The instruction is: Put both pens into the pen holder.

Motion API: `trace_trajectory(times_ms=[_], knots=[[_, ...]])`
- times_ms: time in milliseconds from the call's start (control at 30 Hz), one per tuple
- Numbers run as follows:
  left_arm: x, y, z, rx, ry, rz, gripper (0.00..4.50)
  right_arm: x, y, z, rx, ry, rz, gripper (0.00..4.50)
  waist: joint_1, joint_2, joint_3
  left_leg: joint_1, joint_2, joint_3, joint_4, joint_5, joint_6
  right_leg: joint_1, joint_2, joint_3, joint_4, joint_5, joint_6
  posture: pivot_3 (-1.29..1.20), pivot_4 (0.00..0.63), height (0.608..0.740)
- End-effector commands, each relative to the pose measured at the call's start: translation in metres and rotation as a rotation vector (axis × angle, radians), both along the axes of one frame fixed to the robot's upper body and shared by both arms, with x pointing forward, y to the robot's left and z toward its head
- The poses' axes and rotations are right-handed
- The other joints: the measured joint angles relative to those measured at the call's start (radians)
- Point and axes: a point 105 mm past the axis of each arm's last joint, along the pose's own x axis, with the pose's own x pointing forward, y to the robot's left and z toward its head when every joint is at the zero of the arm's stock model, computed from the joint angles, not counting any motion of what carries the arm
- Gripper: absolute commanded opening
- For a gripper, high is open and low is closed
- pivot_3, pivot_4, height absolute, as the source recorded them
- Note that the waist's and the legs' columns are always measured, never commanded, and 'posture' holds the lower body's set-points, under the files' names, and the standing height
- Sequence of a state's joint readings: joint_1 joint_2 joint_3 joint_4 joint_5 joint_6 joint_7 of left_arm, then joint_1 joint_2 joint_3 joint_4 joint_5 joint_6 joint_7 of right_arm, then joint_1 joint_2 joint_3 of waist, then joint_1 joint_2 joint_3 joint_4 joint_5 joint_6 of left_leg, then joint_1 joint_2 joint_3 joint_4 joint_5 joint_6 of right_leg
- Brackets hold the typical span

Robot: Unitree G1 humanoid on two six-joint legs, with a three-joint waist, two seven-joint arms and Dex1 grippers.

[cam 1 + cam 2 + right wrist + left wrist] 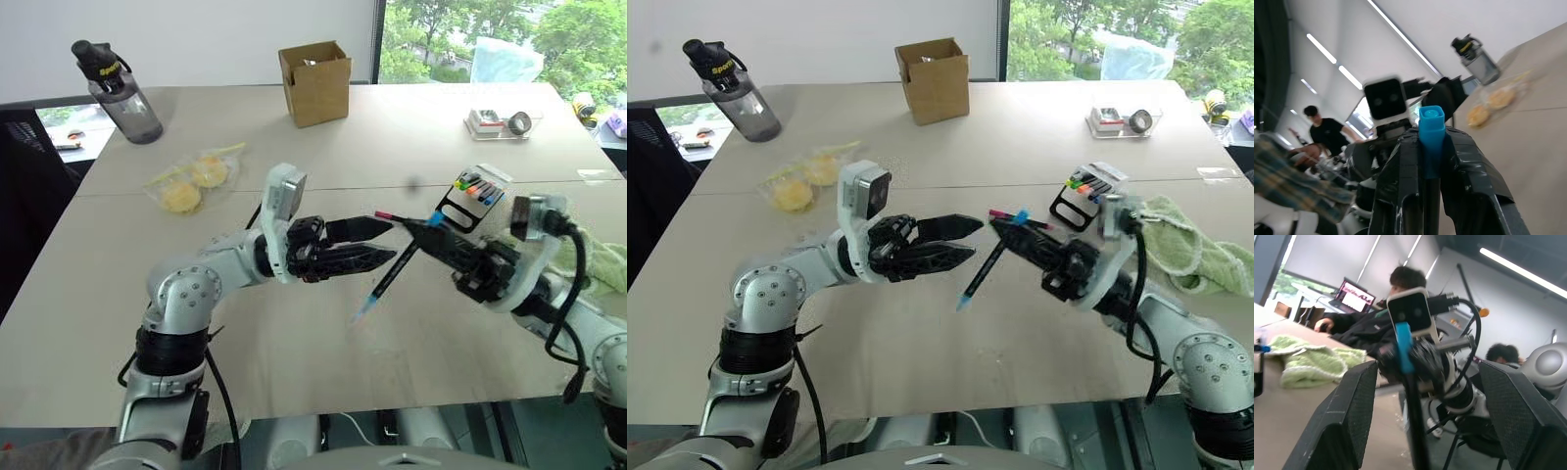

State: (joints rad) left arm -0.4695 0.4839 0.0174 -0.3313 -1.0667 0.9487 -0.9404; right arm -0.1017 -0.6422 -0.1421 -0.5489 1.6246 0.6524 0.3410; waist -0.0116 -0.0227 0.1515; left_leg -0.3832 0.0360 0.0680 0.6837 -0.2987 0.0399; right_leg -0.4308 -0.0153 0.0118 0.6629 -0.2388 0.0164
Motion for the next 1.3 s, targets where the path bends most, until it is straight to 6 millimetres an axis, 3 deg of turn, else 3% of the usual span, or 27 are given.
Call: trace_trajectory(times_ms=[33, 167, 267, 500, 667, 767, 967, 1300], knots=[[-0.002, 0.004, -0.001, 0.050, -0.077, 0.010, 3.37, 0.003, -0.024, 0.013, -0.011, -0.068, -0.065, 0.04, 0.001, 0.000, 0.000, 0.000, 0.000, 0.000, 0.000, 0.000, 0.000, 0.000, 0.000, 0.000, 0.000, 0.000, 0.000, 0.00, 0.150, 0.736], [0.009, 0.012, -0.002, 0.127, -0.200, 0.103, 3.37, 0.011, -0.048, 0.017, -0.121, -0.155, -0.187, 0.04, 0.002, 0.000, 0.000, 0.000, 0.000, 0.000, 0.000, 0.000, 0.000, 0.000, 0.000, 0.000, 0.000, 0.000, 0.000, 0.00, 0.150, 0.736], [0.017, 0.016, -0.005, 0.206, -0.282, 0.173, 3.37, 0.025, -0.056, 0.026, -0.317, -0.335, -0.356, 0.04, 0.000, 0.000, 0.000, 0.000, 0.000, 0.000, 0.000, 0.000, 0.000, 0.000, 0.000, 0.000, 0.000, 0.000, 0.000, 0.00, 0.150, 0.736], [0.015, 0.015, -0.013, 0.337, -0.435, 0.235, 3.37, 0.019, -0.019, 0.029, -0.804, -0.850, -0.339, 0.04, 0.001, 0.000, 0.001, -0.001, 0.001, 0.001, -0.001, 0.000, 0.000, -0.002, -0.001, 0.001, -0.001, 0.000, 0.000, 0.00, 0.150, 0.736], [0.017, 0.011, -0.013, 0.360, -0.478, 0.327, 3.37, 0.025, -0.020, 0.042, -0.979, -1.137, -0.416, 0.04, 0.006, -0.001, 0.001, -0.002, 0.000, 0.002, 0.000, 0.001, -0.002, -0.002, -0.001, 0.000, -0.001, 0.000, 0.000, 0.00, 0.150, 0.736], [0.022, 0.010, -0.018, 0.370, -0.472, 0.388, 3.37, 0.033, -0.026, 0.038, -1.106, -1.268, -0.436, 0.04, 0.006, -0.001, 0.001, -0.001, 0.000, 0.003, 0.000, 0.001, -0.002, -0.001, -0.001, 0.001, -0.001, 0.000, 0.000, 0.00, 0.150, 0.736], [0.031, 0.005, -0.014, 0.352, -0.501, 0.473, 3.37, 0.046, -0.036, 0.022, -1.179, -1.326, -0.450, 0.04, 0.008, -0.002, 0.002, -0.001, 0.000, 0.003, 0.000, 0.001, -0.003, -0.001, -0.001, 0.001, 0.000, 0.000, 0.000, 0.00, 0.150, 0.736], [0.028, -0.002, -0.013, 0.337, -0.498, 0.473, 3.37, 0.071, -0.046, 0.001, -1.197, -1.365, -0.479, 0.04, 0.001, -0.002, 0.002, 0.000, 0.000, 0.004, 0.000, 0.002, -0.003, -0.001, -0.002, 0.002, 0.000, 0.000, 0.000, 0.00, 0.150, 0.736]])
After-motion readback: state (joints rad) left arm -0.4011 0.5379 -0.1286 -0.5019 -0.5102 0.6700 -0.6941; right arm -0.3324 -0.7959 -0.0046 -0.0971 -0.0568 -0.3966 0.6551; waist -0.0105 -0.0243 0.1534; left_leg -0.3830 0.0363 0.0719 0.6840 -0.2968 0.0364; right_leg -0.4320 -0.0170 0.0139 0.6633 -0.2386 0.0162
